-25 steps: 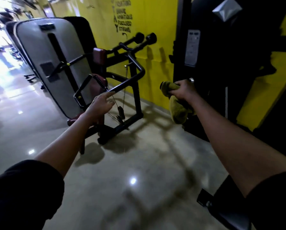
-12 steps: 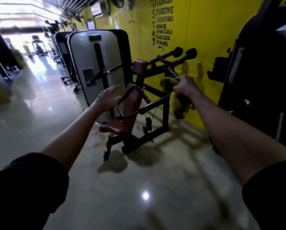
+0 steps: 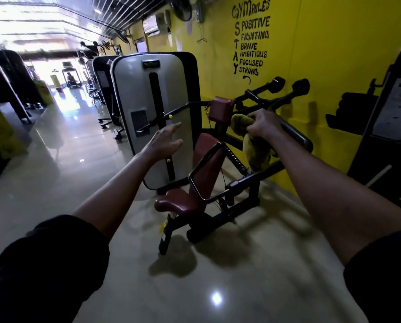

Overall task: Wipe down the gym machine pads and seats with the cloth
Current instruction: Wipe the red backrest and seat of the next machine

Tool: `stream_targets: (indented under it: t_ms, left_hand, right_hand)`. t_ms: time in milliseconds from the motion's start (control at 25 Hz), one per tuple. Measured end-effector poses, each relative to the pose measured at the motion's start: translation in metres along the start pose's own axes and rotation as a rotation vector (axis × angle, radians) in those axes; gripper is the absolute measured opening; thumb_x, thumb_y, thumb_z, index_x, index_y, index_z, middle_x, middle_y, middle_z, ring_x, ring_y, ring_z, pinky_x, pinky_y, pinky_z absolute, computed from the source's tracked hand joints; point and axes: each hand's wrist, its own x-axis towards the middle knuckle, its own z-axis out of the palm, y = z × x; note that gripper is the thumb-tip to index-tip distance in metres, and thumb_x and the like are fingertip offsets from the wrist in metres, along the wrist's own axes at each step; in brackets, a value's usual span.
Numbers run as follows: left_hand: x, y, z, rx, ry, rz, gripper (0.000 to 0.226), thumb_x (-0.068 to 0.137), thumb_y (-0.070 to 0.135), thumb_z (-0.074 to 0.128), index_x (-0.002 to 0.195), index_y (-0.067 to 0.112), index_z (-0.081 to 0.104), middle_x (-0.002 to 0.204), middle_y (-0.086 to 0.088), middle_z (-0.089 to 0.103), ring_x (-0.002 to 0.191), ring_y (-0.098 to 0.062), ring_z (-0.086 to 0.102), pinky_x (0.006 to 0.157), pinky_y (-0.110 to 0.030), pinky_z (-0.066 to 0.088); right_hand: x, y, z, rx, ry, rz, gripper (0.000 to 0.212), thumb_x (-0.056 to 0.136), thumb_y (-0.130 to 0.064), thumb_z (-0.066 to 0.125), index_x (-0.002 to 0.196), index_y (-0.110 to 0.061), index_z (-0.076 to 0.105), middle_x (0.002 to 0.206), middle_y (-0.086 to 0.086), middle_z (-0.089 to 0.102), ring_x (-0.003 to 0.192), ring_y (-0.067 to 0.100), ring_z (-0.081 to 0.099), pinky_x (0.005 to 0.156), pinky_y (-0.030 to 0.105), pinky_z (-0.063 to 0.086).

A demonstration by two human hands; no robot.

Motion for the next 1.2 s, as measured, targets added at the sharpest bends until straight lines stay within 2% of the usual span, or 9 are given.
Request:
stream_targets:
  t_ms: [120,400,640,960,1200]
  left_hand:
    - [0.042,-0.043,-0.006,0.001,0.004,0.004,0.064,0.090,0.021,0.063,0.149,0.014,0.041,0.151,-0.008,0.045,0.139,-0.019,0.041,0.106,-0.022,0.026]
    - [0.148,-0.150,0.006,-0.027,-0.037,0.093,0.063,0.091,0.020,0.061,0.150,0.014,0.039,0.152,-0.008,0.043,0.141,-0.021,0.039,0.110,-0.028,0.029]
    - [0.258,-0.231,0.017,-0.067,-0.138,0.173,0.063,0.092,0.022,0.062,0.150,0.014,0.038,0.152,-0.010,0.042,0.141,-0.022,0.039,0.113,-0.035,0.032]
    - [0.399,-0.301,0.070,-0.118,-0.231,0.257,0.062,0.095,0.021,0.060,0.151,0.013,0.035,0.153,-0.014,0.040,0.140,-0.027,0.039,0.111,-0.039,0.033]
    - [0.489,-0.342,0.116,-0.127,-0.330,0.325,0.062,0.096,0.022,0.058,0.152,0.016,0.033,0.150,-0.016,0.042,0.138,-0.028,0.039,0.112,-0.041,0.035]
  right_hand:
    - [0.047,-0.018,0.028,0.036,0.027,0.058,0.055,0.086,-0.010,0.067,0.139,-0.022,0.057,0.121,0.013,0.067,0.107,0.028,0.064,0.076,0.028,0.047]
    - [0.139,-0.041,0.093,0.016,0.071,0.130,0.049,0.087,-0.009,0.067,0.135,-0.018,0.060,0.120,0.012,0.067,0.106,0.028,0.064,0.077,0.031,0.051]
    - [0.225,-0.084,0.145,-0.002,0.180,0.246,0.049,0.086,-0.015,0.070,0.133,-0.026,0.062,0.119,0.010,0.068,0.104,0.026,0.065,0.075,0.033,0.053]
    - [0.338,-0.094,0.197,-0.037,0.266,0.328,0.042,0.089,-0.021,0.073,0.130,-0.022,0.065,0.120,0.009,0.068,0.109,0.028,0.063,0.072,0.030,0.042]
    - [0.415,-0.080,0.241,-0.034,0.341,0.419,0.041,0.085,-0.025,0.077,0.125,-0.019,0.068,0.119,0.012,0.069,0.108,0.030,0.065,0.080,0.037,0.053]
